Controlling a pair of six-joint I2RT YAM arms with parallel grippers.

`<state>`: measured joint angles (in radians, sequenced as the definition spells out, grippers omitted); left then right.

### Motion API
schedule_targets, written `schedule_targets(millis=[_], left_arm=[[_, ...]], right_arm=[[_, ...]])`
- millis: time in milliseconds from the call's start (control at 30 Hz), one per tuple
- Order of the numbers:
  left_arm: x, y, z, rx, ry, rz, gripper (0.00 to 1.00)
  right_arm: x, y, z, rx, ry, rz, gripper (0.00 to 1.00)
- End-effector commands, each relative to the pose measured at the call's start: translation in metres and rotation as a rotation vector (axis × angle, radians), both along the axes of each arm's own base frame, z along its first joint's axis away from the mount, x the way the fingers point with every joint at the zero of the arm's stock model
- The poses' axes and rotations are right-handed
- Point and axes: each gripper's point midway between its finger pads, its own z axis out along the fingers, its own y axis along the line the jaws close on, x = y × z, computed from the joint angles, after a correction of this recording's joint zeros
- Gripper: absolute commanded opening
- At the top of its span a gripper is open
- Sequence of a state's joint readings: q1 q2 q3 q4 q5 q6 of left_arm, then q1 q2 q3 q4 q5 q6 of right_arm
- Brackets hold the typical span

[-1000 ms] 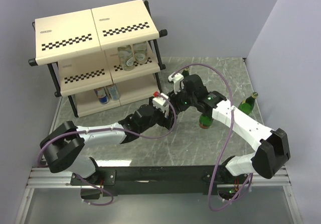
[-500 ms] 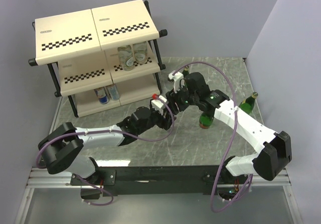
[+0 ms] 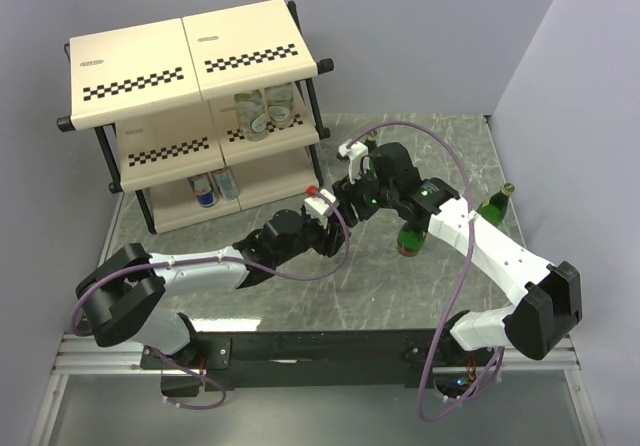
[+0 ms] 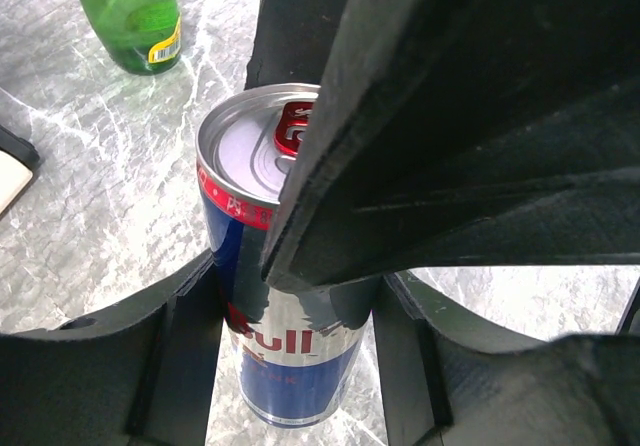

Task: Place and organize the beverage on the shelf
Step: Pick up the drink from the center of the board.

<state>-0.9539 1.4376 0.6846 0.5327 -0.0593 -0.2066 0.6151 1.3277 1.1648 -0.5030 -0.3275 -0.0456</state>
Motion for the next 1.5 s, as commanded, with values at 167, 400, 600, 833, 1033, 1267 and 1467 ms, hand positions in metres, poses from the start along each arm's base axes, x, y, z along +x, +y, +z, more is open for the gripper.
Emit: schedule_targets(millis=[167,400,600,833,1033,1267,1467], left_arm=[[-0.008,0.012,0.02,-0.123,-0.001,-0.003,0.0],[-0.015,0.027,0.024,-0.155,0.001,0.016,0.0],[-0.026,0.041,0.043,-0.229,-0.02,0.021,0.0],[-0.033,0.048,0.056,-0.269,-0.03,0.016,0.0],[-0.03,0.04,0.057,-0.273,-0.027,0.002,0.0],[-0.022,0.032,0.048,-0.255,-0.017,0.003,0.0],[-0.018,0.028,0.046,-0.255,-0.015,0.004,0.0]], right_arm=[[0.0,0.005,0.066,0.144,-0.137,0.039,0.79],[-0.011,0.0,0.069,0.192,-0.093,0.114,0.81],[0.004,-0.017,0.054,0.225,-0.035,0.054,0.28],[0.02,-0.015,0.016,0.172,0.027,-0.001,0.04],[0.007,0.011,0.014,0.151,0.013,0.068,0.01],[-0.025,0.033,0.022,0.146,-0.017,0.191,0.0],[-0.04,0.041,0.02,0.16,0.011,0.257,0.0]])
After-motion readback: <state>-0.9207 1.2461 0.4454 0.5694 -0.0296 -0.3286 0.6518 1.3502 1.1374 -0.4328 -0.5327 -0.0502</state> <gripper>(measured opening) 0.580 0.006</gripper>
